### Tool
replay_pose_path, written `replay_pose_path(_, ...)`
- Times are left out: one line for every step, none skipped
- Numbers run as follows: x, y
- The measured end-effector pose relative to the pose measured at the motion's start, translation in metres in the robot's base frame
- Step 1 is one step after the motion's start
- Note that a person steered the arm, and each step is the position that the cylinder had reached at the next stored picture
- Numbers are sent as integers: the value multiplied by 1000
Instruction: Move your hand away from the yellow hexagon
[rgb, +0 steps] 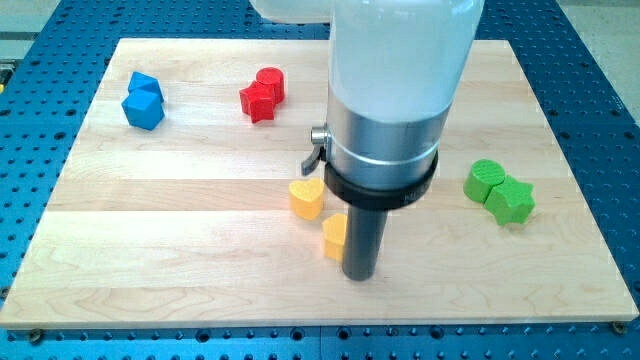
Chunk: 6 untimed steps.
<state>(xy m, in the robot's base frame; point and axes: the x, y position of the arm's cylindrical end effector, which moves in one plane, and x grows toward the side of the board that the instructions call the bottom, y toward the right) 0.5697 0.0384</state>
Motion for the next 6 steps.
replay_pose_path(-39,-9)
replay_pose_path(-39,-9)
replay_pose_path(-55,18)
replay_pose_path(-74,36)
replay_pose_path(-71,40)
replay_pose_path(-1,69)
